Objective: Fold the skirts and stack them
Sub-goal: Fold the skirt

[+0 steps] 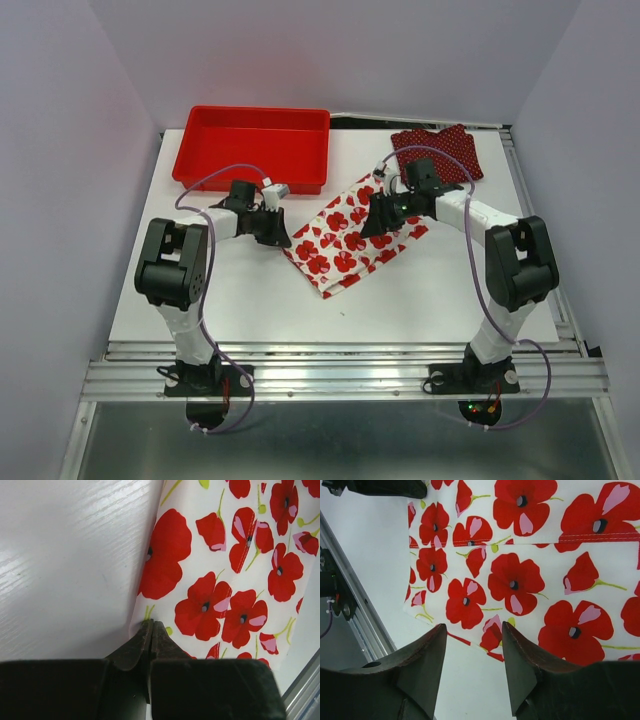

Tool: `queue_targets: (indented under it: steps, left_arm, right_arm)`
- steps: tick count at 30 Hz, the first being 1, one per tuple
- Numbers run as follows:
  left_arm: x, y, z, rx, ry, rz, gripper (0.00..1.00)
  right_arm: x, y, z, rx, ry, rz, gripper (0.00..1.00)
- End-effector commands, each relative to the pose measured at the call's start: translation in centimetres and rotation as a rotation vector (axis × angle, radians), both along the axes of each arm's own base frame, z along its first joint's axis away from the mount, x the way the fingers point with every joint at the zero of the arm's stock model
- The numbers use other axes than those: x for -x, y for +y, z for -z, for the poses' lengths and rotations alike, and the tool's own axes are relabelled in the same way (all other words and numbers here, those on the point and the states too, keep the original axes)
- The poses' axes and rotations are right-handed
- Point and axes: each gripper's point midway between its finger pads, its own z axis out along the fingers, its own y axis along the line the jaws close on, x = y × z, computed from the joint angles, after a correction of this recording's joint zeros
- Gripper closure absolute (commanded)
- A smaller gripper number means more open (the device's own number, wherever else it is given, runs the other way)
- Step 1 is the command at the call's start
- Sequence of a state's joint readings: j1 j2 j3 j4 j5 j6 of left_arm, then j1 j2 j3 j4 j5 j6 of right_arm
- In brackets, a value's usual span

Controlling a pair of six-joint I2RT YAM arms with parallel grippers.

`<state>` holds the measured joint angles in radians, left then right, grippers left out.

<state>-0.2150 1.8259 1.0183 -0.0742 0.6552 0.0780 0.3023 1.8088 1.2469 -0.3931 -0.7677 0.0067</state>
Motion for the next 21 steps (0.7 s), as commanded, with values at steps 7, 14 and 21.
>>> queue_targets:
  steps: [7, 14, 21]
  left_arm:
    - [6.6, -2.1, 0.9, 0.085, 0.137, 0.058, 1.0]
    - [9.8, -6.8, -5.9, 0.18, 0.002, 0.221, 0.76]
    - [6.7, -4.5, -11.4, -0.091, -0.441, 0.366, 0.38]
  right_arm:
    - [0.5, -2.5, 0.6, 0.174, -0.104, -0.058, 0.49]
    - [1.4, -2.1, -1.7, 0.141, -0.081, -0.096, 0.5]
    - [2.9, -1.0, -1.1, 0.047, 0.002, -0.102, 0.5]
